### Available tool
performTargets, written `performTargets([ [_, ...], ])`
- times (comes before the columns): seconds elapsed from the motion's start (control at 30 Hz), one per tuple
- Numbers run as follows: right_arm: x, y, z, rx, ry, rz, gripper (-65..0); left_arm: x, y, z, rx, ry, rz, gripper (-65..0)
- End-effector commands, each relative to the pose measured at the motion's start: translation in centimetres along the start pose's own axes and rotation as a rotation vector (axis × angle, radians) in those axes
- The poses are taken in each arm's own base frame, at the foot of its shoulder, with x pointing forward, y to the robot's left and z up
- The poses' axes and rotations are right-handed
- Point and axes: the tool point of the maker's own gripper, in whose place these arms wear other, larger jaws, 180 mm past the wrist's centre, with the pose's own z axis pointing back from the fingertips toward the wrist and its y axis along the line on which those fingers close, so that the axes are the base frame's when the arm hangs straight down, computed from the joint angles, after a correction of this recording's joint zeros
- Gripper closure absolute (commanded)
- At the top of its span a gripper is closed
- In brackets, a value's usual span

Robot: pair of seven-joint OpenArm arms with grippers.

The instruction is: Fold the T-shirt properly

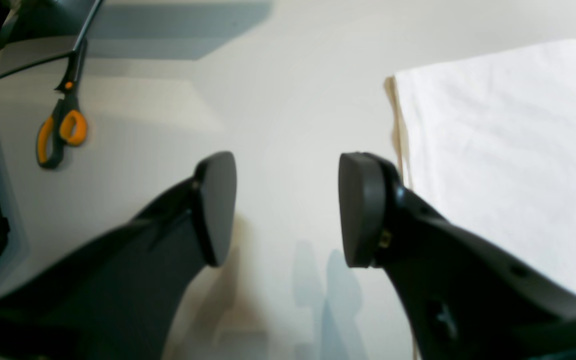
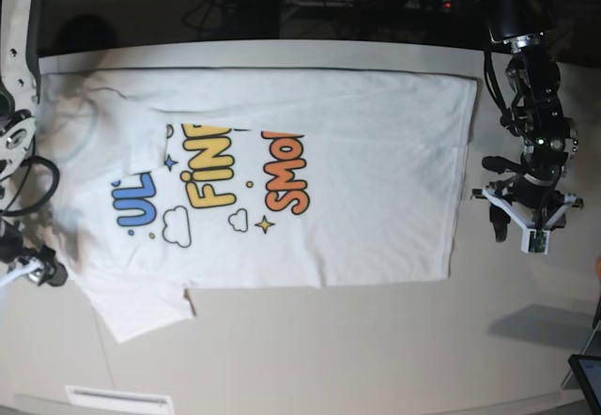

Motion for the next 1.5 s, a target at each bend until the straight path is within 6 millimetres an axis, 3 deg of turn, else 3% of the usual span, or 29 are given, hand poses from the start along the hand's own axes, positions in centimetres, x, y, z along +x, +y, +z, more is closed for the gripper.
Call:
performTargets([
  [0.0,3.5,0.2,0.9,0.007,-0.093,0.014,-43.4,1.6,1.1,0.3,0.027,-0.05,-0.008,-31.1],
  [0.17,2.7,0.0,0.6,-0.015,-0.056,0.043,-43.4,1.0,1.4,0.5,0.029,-0.036,-0.024,-31.1],
  [0.3,1.7,1.4,-0.8,-0.016,-0.016,0.141,-42.9,0.8,1.3,0.5,0.028,-0.032,-0.025,-31.1],
  [0.4,1.2,0.5,-1.1,-0.069,-0.018,0.133,-43.2,0.8,1.6,0.6,0.031,-0.028,-0.033,-31.1],
  [0.93,1.8,0.8,-1.3,-0.071,-0.062,0.134,-43.4,0.4,2.5,0.9,0.042,-0.016,-0.063,-31.1],
  [1.47,0.9,1.7,-2.1,-0.051,-0.045,0.126,-43.4,0.4,2.5,0.9,0.042,-0.016,-0.065,-31.1],
])
